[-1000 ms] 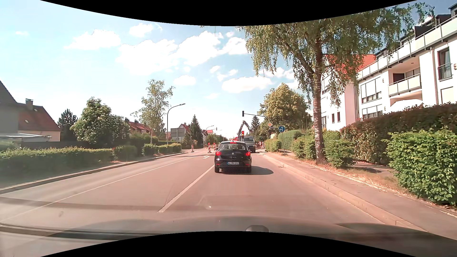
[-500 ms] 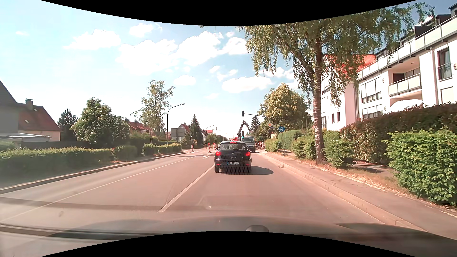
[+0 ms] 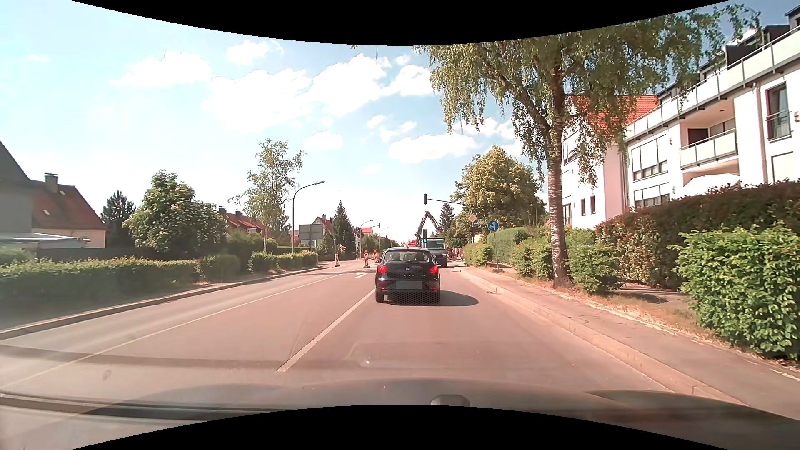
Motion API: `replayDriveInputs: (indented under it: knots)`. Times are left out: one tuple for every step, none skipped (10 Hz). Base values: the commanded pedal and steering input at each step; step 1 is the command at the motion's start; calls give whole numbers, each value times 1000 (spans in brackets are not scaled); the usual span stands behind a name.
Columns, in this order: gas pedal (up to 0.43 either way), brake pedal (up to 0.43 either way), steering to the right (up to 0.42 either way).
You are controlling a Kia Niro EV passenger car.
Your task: Follow the waypoints while adhering to traffic rules and regulations
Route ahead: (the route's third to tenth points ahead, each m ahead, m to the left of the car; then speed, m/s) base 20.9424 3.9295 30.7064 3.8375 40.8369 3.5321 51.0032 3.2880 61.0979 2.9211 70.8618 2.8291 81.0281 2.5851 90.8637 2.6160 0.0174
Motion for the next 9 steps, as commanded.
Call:
replayDriveInputs:
  knots:
    - [0, 85, -2]
    - [0, 61, -2]
    - [0, 6, -2]
    - [0, 0, -2]
    - [0, 0, -2]
    - [0, 0, -2]
    - [0, 0, -2]
    - [0, 0, -2]
    - [0, 0, -2]
